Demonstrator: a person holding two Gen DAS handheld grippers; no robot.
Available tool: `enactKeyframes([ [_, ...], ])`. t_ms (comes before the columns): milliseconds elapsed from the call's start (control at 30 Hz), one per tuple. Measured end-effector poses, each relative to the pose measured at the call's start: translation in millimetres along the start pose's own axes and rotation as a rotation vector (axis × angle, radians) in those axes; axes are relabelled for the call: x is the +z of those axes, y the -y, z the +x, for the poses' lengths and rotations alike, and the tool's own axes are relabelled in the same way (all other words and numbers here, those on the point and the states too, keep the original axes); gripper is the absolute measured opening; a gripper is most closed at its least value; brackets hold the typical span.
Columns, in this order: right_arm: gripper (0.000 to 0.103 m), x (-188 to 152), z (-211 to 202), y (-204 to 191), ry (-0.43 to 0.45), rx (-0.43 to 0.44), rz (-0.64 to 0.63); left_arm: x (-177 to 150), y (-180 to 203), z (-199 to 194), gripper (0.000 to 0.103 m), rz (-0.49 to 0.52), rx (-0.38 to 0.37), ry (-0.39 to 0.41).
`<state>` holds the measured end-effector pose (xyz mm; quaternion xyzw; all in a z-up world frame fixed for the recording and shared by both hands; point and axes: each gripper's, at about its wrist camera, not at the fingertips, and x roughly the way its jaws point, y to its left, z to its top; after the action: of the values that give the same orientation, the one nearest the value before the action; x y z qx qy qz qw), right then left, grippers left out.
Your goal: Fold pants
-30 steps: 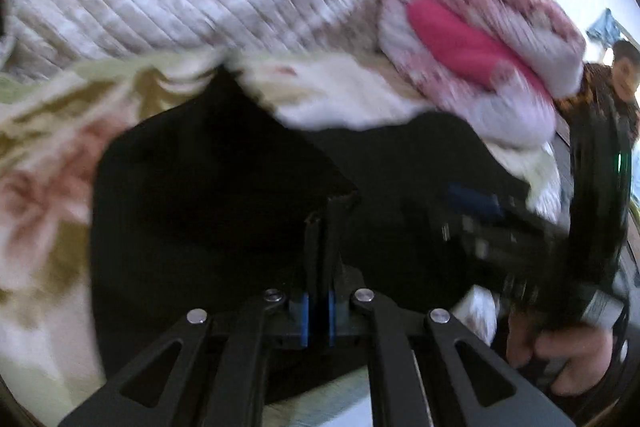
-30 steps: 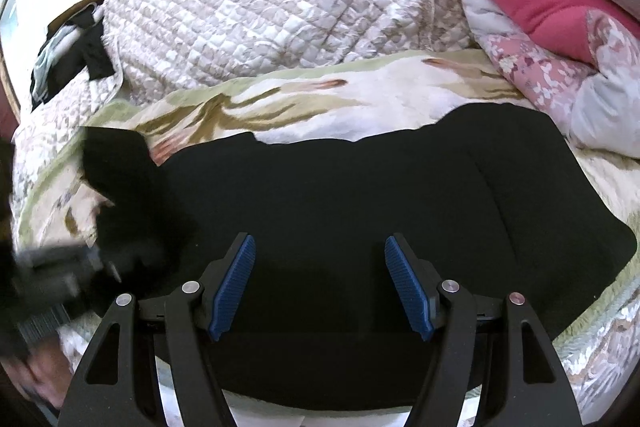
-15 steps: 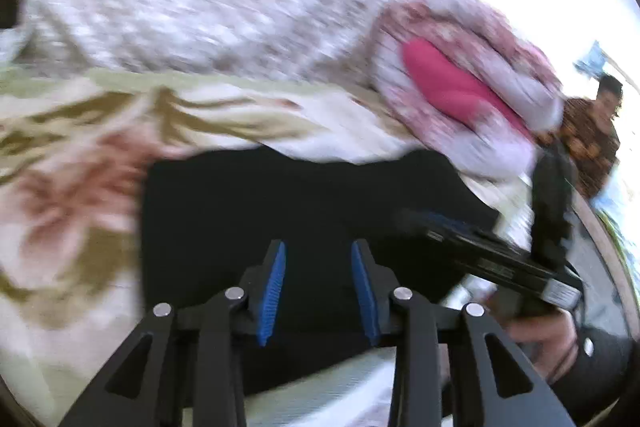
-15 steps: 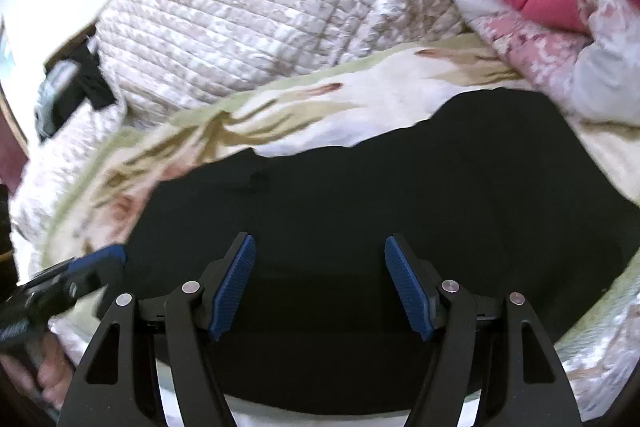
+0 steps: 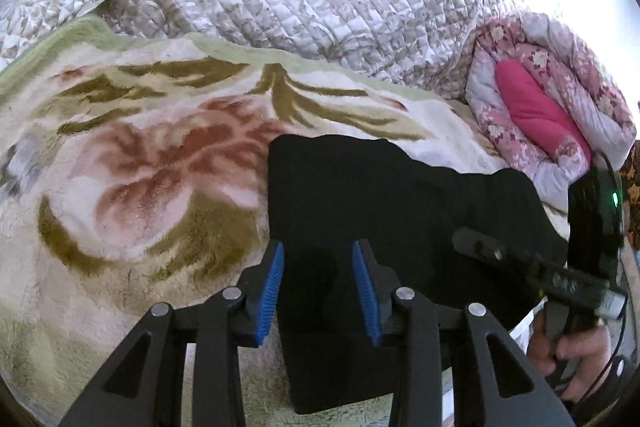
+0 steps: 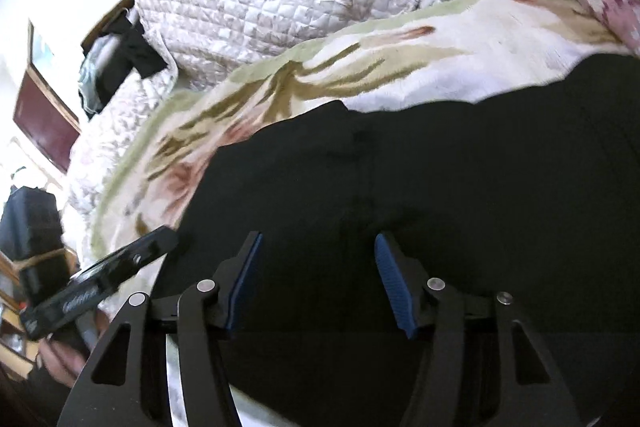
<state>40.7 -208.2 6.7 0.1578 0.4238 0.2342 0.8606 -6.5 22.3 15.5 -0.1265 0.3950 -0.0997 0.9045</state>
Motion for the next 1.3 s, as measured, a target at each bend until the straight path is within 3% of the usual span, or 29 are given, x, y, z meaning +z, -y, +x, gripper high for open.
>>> enactKeyframes([
  [33,0.049,2,3,2,-0.009,0.008,0.019,-1,0,-2,0.038,0.005,0.005,0.001],
  [67,0.032,2,5,3,-0.018,0.022,0.032,-2,0,-2,0.038,0.005,0.008,0.0],
  [100,0.008,1,7,4,-0.036,0.046,0.048,-2,-1,-2,0.038,0.002,0.009,-0.002],
  [167,0.003,-1,7,5,-0.035,0.057,0.047,-2,-3,-3,0.038,-0.004,0.013,-0.002],
  [300,0.002,5,-15,8,0.05,0.073,0.05,-1,-4,-4,0.038,-0.01,0.013,0.003],
  [400,0.002,3,-10,19,0.027,-0.008,0.074,-2,-3,-5,0.038,-0.001,0.011,0.003],
  [467,0.003,0,-6,26,0.011,-0.016,0.099,-3,-1,-4,0.038,0.0,0.007,-0.004],
  [633,0.003,4,-19,19,0.062,-0.067,0.03,-5,7,-5,0.038,0.034,0.006,-0.003],
  [700,0.003,3,-21,19,0.077,-0.184,0.005,-6,13,-9,0.038,0.059,0.006,0.013],
  [733,0.003,2,-25,18,0.093,-0.202,-0.01,-6,16,-11,0.038,0.067,0.004,0.021],
  [867,0.003,-3,-39,3,0.141,-0.104,-0.077,-10,25,-12,0.038,0.093,-0.036,0.021],
  [933,0.008,-9,-32,-5,0.104,-0.063,-0.118,-18,30,-1,0.038,0.113,-0.047,-0.026],
  [967,0.018,-13,-20,-8,0.043,-0.054,-0.135,-21,34,5,0.039,0.12,-0.048,-0.047],
  [1000,0.022,-15,-10,-9,-0.005,-0.074,-0.14,-25,36,8,0.039,0.132,-0.029,-0.034],
  [1067,0.022,-17,-9,-11,0.017,-0.093,-0.152,-28,42,6,0.04,0.15,-0.01,-0.018],
  [1167,0.022,-17,-21,-19,0.068,-0.203,-0.218,-27,42,-3,0.04,0.134,-0.025,-0.019],
  [1300,0.026,-25,-23,-25,0.05,-0.143,-0.274,-36,39,-14,0.041,0.126,-0.034,-0.012],
])
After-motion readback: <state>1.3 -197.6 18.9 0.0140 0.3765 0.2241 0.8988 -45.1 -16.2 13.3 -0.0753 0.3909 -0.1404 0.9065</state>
